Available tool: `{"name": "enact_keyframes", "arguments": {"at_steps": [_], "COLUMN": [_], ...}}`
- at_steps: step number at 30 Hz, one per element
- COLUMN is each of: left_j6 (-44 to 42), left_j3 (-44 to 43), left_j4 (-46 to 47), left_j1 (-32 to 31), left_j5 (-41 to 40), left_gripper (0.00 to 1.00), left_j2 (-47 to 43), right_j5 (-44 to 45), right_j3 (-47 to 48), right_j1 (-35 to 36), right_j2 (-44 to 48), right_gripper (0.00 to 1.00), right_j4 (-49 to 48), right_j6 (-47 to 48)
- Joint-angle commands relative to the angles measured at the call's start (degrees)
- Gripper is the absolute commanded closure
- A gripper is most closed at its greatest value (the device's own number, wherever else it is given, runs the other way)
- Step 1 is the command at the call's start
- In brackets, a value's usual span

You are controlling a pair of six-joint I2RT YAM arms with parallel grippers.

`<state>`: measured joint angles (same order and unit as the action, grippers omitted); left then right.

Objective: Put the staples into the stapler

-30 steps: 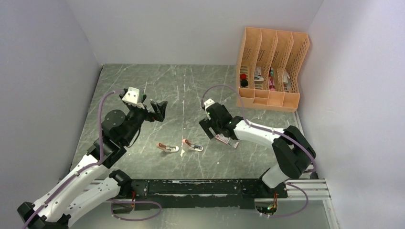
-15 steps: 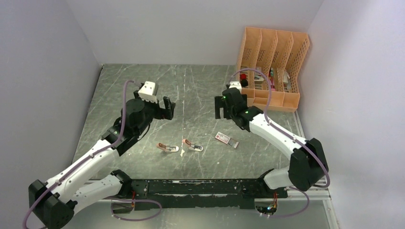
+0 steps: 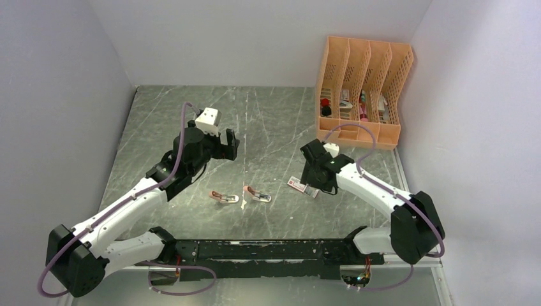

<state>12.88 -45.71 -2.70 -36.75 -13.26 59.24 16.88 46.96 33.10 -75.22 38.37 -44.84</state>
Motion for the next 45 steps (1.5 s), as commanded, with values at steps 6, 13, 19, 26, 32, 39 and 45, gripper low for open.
{"name": "enact_keyframes", "arguments": {"at_steps": [6, 13, 19, 26, 32, 39, 45], "left_j6": [0.0, -0.4, -0.9, 1.1, 0.5, -0.1, 0.1], "left_j3": [0.3, -0.2, -0.8, 0.2, -1.0, -0.7, -0.5], "left_j4": [1.7, 1.8, 1.5, 1.8, 1.3, 0.3, 0.0], "left_j1": [0.2, 0.3, 0.8, 3.0, 5.5, 6.3, 6.3], "left_j5": [2.0, 2.6, 2.6, 4.3, 5.0, 5.0, 5.5], "left_gripper": [0.01, 0.01, 0.01, 0.01, 0.01, 0.01, 0.01], "left_j2": [-1.6, -0.5, 0.1, 0.9, 3.1, 2.4, 2.3], "right_j5": [3.1, 5.8, 7.2, 3.3, 1.7, 1.8, 0.4], "right_j3": [-3.6, -6.4, -4.1, -2.9, -2.1, -3.0, -4.2], "right_j1": [0.0, 0.0, 0.0, -0.1, 0.4, 0.6, 0.8], "right_j2": [5.2, 7.5, 6.9, 4.1, 0.4, -0.3, -1.4], "right_gripper": [0.68, 0.87, 0.84, 0.86, 0.89, 0.81, 0.77], "right_j4": [0.7, -1.9, -1.9, -2.5, -1.0, -0.1, -2.3], "right_j6": [-7.1, -10.4, -7.2, -8.3, -9.2, -10.7, -10.7]}}
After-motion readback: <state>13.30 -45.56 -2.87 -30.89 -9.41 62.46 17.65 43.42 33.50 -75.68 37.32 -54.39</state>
